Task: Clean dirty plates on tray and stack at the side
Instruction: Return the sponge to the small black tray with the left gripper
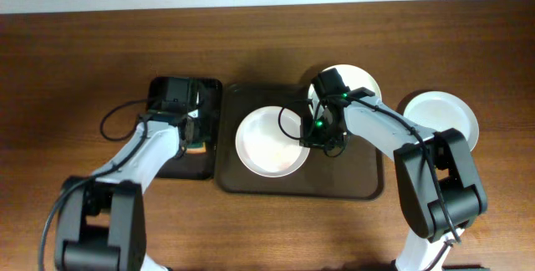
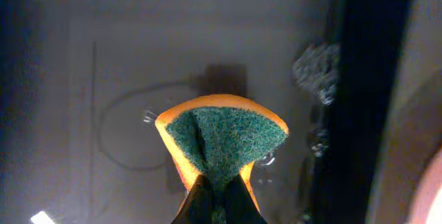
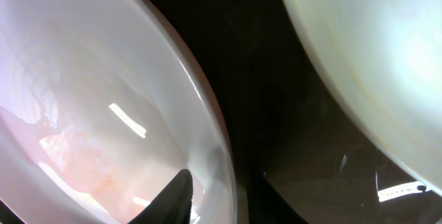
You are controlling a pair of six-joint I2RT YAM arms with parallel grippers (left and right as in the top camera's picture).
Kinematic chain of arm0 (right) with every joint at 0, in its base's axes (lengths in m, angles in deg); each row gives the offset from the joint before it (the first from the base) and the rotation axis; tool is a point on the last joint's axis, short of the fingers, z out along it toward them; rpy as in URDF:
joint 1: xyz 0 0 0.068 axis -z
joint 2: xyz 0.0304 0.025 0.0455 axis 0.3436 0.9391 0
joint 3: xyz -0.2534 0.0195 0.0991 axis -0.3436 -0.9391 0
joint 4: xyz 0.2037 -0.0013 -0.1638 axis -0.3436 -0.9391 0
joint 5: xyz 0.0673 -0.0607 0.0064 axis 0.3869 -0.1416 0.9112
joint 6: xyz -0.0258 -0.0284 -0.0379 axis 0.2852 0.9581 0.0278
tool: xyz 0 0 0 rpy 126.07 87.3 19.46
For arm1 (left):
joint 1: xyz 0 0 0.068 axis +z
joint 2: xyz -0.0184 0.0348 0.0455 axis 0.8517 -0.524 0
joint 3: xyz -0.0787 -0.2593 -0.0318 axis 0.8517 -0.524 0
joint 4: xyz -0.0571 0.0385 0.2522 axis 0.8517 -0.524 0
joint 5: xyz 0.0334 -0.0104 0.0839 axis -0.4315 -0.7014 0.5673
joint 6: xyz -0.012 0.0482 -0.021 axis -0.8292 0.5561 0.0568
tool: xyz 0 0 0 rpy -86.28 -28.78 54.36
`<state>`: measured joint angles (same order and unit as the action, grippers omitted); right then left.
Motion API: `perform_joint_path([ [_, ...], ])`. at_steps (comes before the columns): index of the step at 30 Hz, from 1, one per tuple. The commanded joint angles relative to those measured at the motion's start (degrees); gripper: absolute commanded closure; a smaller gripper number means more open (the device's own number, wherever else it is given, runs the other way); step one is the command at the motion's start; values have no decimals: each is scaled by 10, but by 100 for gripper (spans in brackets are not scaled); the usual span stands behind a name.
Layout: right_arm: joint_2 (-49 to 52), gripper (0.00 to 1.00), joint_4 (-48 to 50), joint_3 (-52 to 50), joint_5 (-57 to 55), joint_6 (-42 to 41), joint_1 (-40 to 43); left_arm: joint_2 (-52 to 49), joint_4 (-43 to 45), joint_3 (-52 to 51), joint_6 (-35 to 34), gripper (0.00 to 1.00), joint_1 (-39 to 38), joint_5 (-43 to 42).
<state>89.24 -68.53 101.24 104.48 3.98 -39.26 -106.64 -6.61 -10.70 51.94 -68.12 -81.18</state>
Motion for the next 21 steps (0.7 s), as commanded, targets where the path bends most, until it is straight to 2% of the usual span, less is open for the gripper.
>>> perform_joint_path([
  [1, 8, 71, -5, -9, -23, 0, 0, -22, 5, -1, 38, 93, 2, -9],
  [2, 8, 72, -5, -9, -23, 0, 0, -22, 5, -1, 42, 71, 2, -1],
  [3, 8, 72, -5, -9, -23, 0, 0, -22, 6, -1, 43, 55, 1, 14],
  [5, 8, 71, -5, -9, -23, 0, 0, -22, 10, -1, 43, 48, 1, 36],
  [10, 8, 71, -5, -9, -23, 0, 0, -26, 27, -1, 43, 41, 1, 38],
  [16, 8, 72, -6, -9, -23, 0, 0, -64, 36, -1, 43, 41, 1, 19],
  [17, 8, 72, -7, -9, -23, 0, 0, -68, 36, -1, 43, 42, 1, 18],
  [18, 8, 72, -7, -9, -23, 0, 0, -68, 37, -1, 43, 48, 1, 18],
  [21, 8, 72, -7, -9, -23, 0, 0, -64, 54, 0, 43, 100, 2, 18],
])
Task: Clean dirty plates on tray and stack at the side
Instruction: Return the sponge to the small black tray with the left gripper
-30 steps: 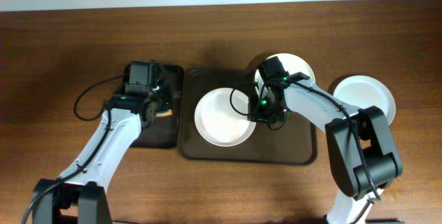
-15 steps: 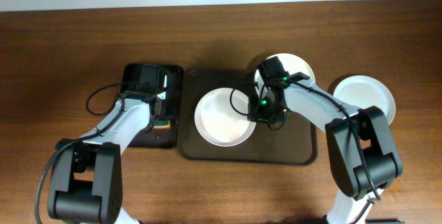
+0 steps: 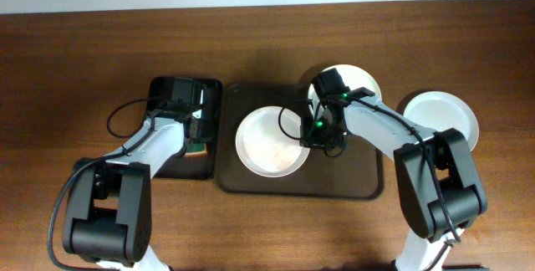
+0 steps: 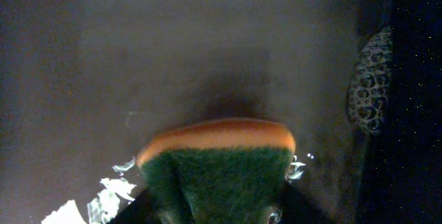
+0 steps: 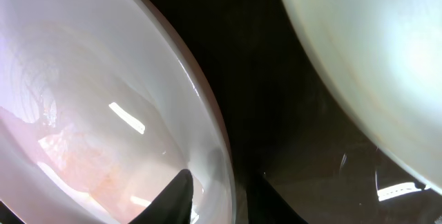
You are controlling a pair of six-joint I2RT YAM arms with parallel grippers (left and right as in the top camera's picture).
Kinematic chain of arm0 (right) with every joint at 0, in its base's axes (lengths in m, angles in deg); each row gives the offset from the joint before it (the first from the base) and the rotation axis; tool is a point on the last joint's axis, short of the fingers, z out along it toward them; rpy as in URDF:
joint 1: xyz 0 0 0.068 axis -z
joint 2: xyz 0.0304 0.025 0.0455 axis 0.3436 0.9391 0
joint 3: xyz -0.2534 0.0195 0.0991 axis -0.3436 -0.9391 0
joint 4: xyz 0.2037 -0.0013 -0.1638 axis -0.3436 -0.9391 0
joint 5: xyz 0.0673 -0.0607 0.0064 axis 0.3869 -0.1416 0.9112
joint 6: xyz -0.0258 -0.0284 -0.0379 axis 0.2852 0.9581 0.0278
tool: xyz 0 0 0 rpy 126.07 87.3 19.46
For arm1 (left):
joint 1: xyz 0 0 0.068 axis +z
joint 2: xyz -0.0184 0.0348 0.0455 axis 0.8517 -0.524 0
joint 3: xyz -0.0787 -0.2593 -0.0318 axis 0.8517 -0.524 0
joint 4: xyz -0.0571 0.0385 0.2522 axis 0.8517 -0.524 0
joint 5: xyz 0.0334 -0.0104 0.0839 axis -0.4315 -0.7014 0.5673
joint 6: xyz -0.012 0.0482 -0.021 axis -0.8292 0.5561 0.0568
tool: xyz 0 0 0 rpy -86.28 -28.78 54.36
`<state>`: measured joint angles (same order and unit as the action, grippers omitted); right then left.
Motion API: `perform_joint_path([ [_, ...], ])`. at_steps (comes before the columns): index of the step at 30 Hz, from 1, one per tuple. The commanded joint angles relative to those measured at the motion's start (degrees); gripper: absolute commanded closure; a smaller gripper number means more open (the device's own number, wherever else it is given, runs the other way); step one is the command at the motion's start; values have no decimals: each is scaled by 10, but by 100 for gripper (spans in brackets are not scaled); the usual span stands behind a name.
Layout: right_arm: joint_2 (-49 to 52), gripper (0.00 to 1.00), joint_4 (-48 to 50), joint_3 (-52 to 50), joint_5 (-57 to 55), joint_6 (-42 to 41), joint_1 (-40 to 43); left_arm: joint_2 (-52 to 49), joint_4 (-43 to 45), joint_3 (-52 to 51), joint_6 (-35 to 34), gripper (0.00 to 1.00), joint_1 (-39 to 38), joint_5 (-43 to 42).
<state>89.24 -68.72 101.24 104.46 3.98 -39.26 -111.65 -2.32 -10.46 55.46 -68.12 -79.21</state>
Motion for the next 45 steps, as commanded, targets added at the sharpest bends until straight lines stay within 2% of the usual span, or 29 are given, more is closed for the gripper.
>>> perform_joint_path([
  [1, 8, 72, -5, -9, -23, 0, 0, -10, 17, -2, 8, 100, 1, -2],
  [6, 8, 72, -7, -9, -23, 0, 0, 16, 26, 12, 8, 98, 2, -1],
  [8, 8, 72, -9, -9, -23, 0, 0, 23, 19, 12, 8, 45, 1, -2],
  [9, 8, 72, -9, -9, -23, 0, 0, 23, 4, 12, 8, 36, 1, -5],
  [10, 8, 72, -9, -9, -23, 0, 0, 23, -12, 12, 8, 34, 1, -12],
  [15, 8, 72, -9, -9, -23, 0, 0, 23, -67, 9, 8, 35, 1, -24],
  [17, 8, 72, -9, -9, -23, 0, 0, 23, -69, 9, 8, 44, 1, -50],
  [19, 8, 72, -9, -9, -23, 0, 0, 23, -68, 9, 8, 64, 1, -56],
  [20, 8, 72, -9, -9, -23, 0, 0, 23, -68, 9, 8, 96, 1, -56],
  [21, 8, 72, -9, -9, -23, 0, 0, 23, -68, 9, 8, 100, 1, -56],
  [26, 8, 72, -12, -9, -23, 0, 0, 35, -72, 10, 8, 100, 2, -28],
  [27, 8, 71, -13, -9, -23, 0, 0, 43, -76, 11, 8, 90, 2, -15],
  [28, 8, 70, -13, -9, -23, 0, 0, 54, -78, 12, 8, 75, 2, -5],
  [29, 8, 69, -13, -9, -25, 0, 0, 67, -79, 13, 8, 56, 2, -3],
  [30, 8, 69, -11, -9, -25, 0, 0, 77, -79, 13, 8, 51, 2, -4],
  [32, 8, 67, -9, -9, -25, 0, 0, 91, -85, 13, 8, 48, 1, -11],
  [34, 8, 62, -7, -9, -25, 0, 0, 96, -94, 13, 8, 40, 1, -44],
  [37, 10, 63, -7, -10, -25, 0, -1, 95, -98, 6, 8, 37, 1, -76],
  [39, 16, 75, -10, -10, -24, 0, -1, 95, -99, -2, 8, 37, 1, -75],
  [41, 17, 86, -15, -10, -24, 0, 0, 95, -104, -5, 8, 32, 1, -75],
  [42, 17, 94, -16, -10, -24, 1, -1, 95, -107, -6, 8, 32, 1, -75],
  [45, 14, 96, -16, -8, -17, 13, 0, 95, -117, -8, 8, 31, 1, -75],
])
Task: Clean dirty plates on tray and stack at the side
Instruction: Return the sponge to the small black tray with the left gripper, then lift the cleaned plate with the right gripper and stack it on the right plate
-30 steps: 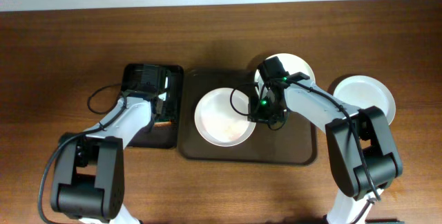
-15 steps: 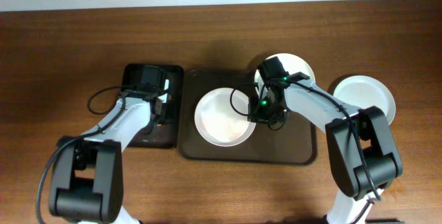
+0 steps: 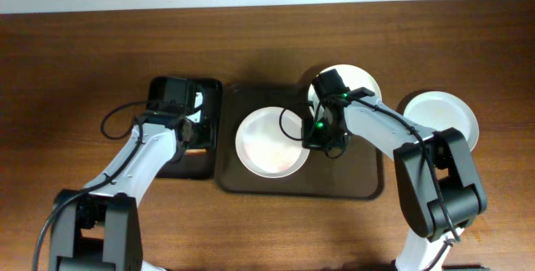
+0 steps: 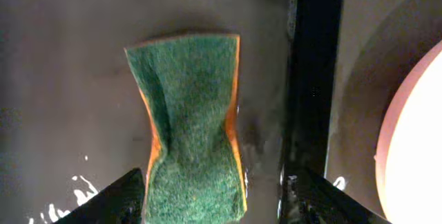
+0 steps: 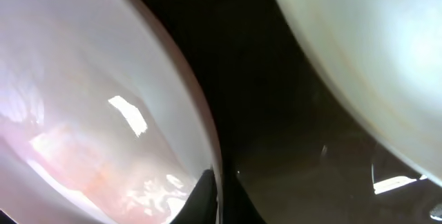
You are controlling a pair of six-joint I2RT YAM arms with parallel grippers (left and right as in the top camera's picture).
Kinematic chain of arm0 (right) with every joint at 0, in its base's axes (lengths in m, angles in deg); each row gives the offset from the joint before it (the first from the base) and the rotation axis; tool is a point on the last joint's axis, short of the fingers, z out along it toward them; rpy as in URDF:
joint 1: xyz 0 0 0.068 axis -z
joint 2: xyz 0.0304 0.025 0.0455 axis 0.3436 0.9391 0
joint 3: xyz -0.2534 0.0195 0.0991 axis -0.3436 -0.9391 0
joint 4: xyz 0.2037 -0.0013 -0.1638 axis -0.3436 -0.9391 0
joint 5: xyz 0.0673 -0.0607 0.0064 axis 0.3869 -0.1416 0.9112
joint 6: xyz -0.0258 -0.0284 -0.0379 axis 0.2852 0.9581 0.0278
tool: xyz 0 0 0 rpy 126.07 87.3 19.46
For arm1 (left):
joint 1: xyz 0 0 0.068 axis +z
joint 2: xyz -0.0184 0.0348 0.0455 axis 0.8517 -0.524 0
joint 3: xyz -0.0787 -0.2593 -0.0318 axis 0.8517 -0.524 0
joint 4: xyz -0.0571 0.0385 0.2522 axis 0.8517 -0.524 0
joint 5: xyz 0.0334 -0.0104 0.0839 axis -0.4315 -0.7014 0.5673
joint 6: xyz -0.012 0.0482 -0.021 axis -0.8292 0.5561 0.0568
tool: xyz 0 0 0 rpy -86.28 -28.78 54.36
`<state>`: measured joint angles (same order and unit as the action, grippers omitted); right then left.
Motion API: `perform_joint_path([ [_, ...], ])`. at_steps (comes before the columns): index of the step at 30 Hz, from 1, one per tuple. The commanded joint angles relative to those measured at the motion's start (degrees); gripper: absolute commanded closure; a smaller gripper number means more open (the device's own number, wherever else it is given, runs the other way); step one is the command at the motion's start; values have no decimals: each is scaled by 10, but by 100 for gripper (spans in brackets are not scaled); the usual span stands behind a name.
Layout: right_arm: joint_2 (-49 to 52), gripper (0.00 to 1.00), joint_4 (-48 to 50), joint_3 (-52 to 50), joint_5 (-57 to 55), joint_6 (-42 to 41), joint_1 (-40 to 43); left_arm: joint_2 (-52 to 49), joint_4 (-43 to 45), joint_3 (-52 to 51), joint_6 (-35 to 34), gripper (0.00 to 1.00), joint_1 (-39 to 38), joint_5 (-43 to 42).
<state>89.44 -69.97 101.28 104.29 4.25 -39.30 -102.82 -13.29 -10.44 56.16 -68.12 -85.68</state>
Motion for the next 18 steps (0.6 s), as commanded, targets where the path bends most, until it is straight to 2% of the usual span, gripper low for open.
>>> perform_joint_path([
  [1, 7, 96, -3, -8, -11, 17, 0, 7, -10, -8, 1, 30, 1, -11],
  [6, -55, 96, -5, 6, -14, 55, 0, 7, -12, -8, 1, 30, 1, -10],
  [11, -117, 96, -7, 8, -99, 68, 0, 7, -12, -8, 1, 28, 1, -10],
  [18, -146, 96, -21, 9, -202, 85, -26, 7, -11, -8, 1, 27, 1, -10],
])
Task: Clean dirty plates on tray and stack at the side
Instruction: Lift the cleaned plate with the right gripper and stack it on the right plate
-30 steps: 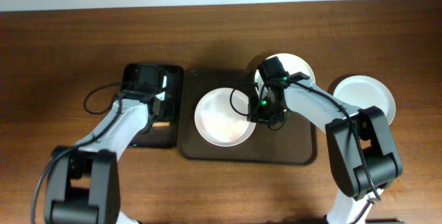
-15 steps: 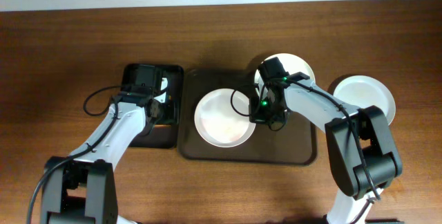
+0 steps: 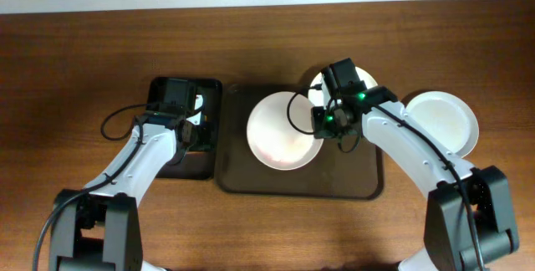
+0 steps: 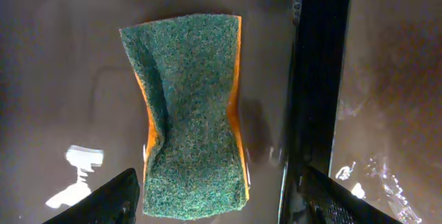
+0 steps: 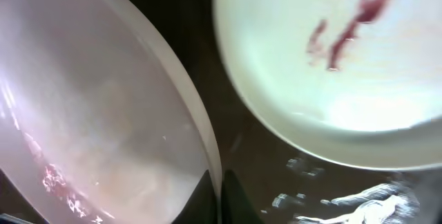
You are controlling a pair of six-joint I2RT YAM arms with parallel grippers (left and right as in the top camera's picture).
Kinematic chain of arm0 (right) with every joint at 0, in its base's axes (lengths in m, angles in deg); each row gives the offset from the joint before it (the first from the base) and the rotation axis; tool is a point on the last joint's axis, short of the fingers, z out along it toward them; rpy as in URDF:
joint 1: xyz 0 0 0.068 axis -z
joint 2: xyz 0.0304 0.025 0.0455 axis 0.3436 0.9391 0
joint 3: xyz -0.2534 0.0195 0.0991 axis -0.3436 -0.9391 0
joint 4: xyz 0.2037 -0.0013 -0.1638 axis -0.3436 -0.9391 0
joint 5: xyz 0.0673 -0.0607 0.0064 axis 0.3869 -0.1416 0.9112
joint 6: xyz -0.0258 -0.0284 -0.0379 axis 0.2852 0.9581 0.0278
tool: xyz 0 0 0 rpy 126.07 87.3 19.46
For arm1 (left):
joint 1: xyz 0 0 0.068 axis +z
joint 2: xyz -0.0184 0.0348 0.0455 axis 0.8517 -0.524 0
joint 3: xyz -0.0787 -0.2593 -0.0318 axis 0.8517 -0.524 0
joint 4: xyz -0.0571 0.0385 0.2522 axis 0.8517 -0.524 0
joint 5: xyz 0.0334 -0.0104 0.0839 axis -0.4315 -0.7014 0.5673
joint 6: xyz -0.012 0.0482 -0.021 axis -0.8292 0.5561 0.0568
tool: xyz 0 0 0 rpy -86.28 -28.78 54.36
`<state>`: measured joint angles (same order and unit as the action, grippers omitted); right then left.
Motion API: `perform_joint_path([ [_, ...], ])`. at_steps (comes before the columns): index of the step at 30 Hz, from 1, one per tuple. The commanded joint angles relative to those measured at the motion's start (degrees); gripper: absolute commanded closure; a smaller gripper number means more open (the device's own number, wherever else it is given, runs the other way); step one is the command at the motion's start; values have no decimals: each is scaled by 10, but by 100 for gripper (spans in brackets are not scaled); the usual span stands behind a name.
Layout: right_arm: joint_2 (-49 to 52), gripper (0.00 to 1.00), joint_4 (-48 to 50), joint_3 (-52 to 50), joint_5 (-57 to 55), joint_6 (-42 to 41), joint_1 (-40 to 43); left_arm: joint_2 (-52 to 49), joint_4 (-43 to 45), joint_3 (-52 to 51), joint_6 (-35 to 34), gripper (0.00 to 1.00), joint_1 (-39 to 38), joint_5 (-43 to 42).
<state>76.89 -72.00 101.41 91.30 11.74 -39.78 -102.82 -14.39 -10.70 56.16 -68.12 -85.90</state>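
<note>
A white plate with pinkish smears (image 3: 282, 130) hangs over the dark serving tray (image 3: 351, 175). My right gripper (image 3: 320, 125) is shut on its right rim, and the rim runs between the closed fingers of the right gripper (image 5: 217, 191). A second plate with red streaks (image 5: 345, 51) lies on the tray just behind, partly covered in the overhead view. One clean plate (image 3: 443, 120) rests on the table to the right. The green and orange sponge (image 4: 190, 106) lies in the small black tray (image 3: 180, 171). My left gripper (image 4: 221, 210) is open above the sponge.
The small tray's wet floor (image 4: 69, 79) shows glints of water. Its raised black rim (image 4: 321, 79) borders the serving tray. Bare wooden table (image 3: 84, 45) surrounds both trays.
The right gripper and the smeared plate sit further right and toward the back, and the plate now overlaps the streaked one. The left gripper stays open over the sponge.
First my left gripper held the sponge squeezed above the small tray, then low against its wet floor, then it was open with the sponge lying flat. My right fingers stood apart around the plate's rim, then shut on it, and now the plate has shifted right.
</note>
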Motion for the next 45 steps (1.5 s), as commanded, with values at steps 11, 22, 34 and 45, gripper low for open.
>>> perform_joint_path([
  [11, -53, 96, 18, 12, -404, 10, -185, 7, 4, -5, 1, 25, 1, -8],
  [22, -54, 96, 26, 33, -662, 10, -273, 6, 8, -5, 1, 24, 1, -8],
  [34, -54, 96, 29, 76, -734, 10, -280, 6, 8, -5, 1, 23, 1, -8],
  [45, -54, 96, -17, 76, -414, -143, -165, 6, 8, -5, 1, 23, 1, -8],
])
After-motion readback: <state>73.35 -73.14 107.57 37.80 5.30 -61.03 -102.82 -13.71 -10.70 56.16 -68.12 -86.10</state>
